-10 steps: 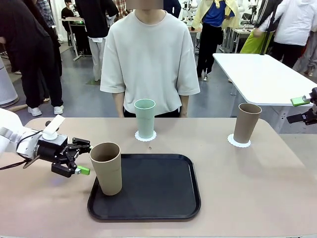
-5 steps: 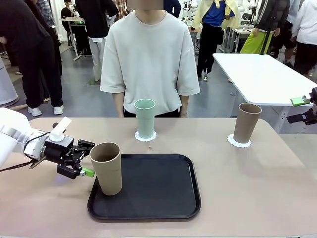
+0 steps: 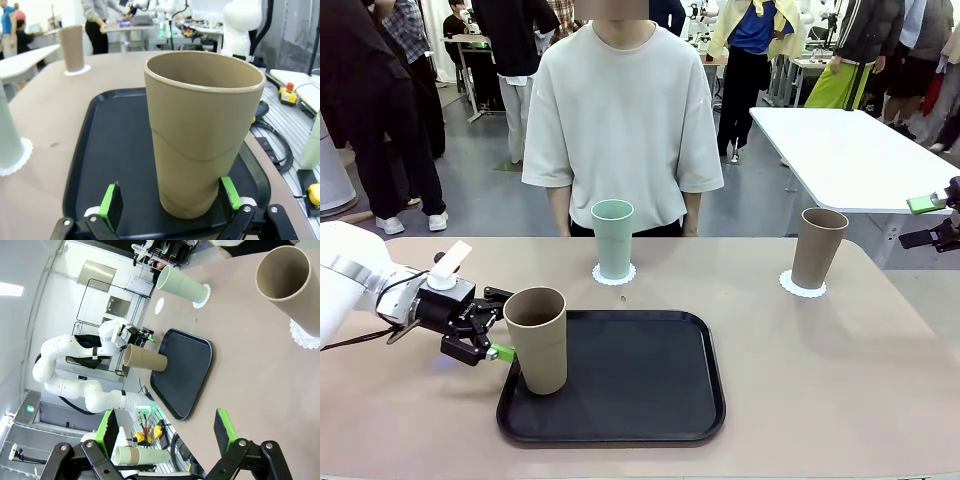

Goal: Place coasters on the table and set cups on them.
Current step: Take one Reusable plastic cup from the Flat Tray and place it on a coaster set by the human.

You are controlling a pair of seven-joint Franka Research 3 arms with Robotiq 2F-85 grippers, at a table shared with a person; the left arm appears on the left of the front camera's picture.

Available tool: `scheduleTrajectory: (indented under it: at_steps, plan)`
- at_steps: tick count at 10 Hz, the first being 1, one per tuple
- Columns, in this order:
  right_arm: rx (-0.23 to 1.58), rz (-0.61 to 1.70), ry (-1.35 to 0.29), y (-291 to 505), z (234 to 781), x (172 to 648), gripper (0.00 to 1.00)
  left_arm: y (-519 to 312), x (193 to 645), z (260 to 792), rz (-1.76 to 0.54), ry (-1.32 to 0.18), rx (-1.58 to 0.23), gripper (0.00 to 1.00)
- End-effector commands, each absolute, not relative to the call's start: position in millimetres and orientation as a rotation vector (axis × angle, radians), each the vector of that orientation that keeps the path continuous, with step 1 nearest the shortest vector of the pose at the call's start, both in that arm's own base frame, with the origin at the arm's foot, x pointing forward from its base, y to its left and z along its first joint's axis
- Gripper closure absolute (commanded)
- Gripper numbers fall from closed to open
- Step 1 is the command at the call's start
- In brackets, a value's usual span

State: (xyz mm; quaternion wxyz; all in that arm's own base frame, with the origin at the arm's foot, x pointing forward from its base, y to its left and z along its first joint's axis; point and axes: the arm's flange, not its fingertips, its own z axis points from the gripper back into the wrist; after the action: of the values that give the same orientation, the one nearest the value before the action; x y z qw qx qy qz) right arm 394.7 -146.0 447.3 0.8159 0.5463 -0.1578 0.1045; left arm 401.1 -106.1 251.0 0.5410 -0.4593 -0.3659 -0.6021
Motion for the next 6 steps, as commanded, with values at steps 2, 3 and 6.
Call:
scheduleTrajectory:
  at_steps: [2,3,6]
  plan:
    - [1.172,0.220,-0.342,-145,446,394,0.00,-117,401,244,-1.462,-0.886,-1.124,0.00]
    - [1.172,0.220,-0.342,-145,446,394,0.00,-116,400,243,-1.462,-0.884,-1.125,0.00]
    - [1.172,0.220,-0.342,-145,446,394,0.00,-104,399,243,-1.446,-0.905,-1.119,0.00]
